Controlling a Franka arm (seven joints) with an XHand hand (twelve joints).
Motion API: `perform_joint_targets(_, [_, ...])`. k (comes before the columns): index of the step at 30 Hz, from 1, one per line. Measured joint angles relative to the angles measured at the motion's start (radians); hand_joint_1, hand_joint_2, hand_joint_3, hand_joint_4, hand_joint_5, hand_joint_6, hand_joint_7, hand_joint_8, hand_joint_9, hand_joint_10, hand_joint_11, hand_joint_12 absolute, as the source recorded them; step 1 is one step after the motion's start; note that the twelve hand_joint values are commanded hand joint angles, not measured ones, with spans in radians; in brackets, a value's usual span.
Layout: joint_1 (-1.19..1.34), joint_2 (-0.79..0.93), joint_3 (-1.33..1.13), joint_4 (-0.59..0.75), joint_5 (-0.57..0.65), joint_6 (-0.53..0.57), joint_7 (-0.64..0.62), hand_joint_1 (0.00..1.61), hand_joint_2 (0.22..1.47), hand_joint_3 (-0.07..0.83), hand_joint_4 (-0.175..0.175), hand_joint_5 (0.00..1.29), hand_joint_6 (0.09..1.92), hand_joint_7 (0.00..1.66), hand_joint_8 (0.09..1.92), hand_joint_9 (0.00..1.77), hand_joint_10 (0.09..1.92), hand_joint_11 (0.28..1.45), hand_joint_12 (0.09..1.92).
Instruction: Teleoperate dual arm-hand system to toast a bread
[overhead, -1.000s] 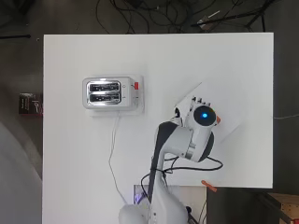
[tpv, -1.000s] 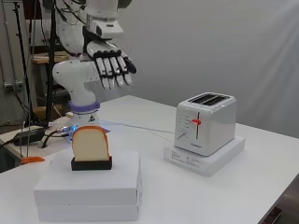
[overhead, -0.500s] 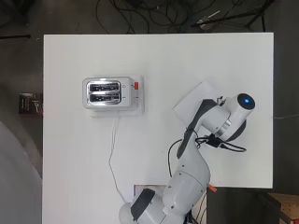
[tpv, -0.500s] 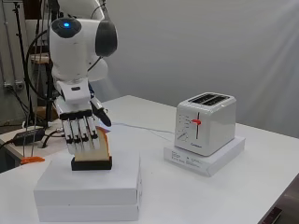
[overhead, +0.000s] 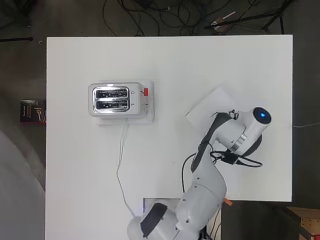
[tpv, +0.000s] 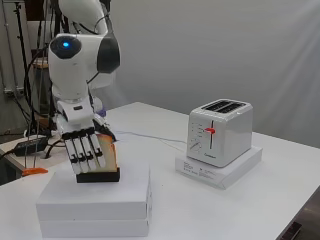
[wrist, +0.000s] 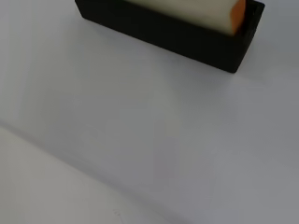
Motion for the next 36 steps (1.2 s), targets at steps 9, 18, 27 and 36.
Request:
perform_joint_targets(9, [-0.015, -0.065, -0.022, -0.054, 0.002, 0.041, -0.010, 1.21, 1.15, -0.012, -0.140, 0.66, 0.99, 0.94, 0.81, 1.09, 0.83, 0.79, 0.09])
perform_joint_targets(18, [0.015, -0.136, -0.050, -0.081, 0.071, 0.057, -0.050, 1.22, 1.20, 0.002, -0.169, 0.64, 1.37, 0.99, 1.07, 1.30, 0.22, 0.87, 0.09])
perform_joint_targets(27, [0.058, -0.242, 0.154, 0.024, 0.186, 0.008, -0.134, 1.20, 1.25, 0.000, -0.171, 0.58, 1.42, 0.91, 1.25, 1.24, 0.34, 0.71, 0.53])
perform_joint_targets(36, [0.188, -0.174, 0.313, 0.157, 0.228, -0.017, -0.194, 1.21, 1.23, -0.001, -0.175, 0.61, 1.37, 0.96, 1.18, 1.20, 0.44, 0.67, 0.56])
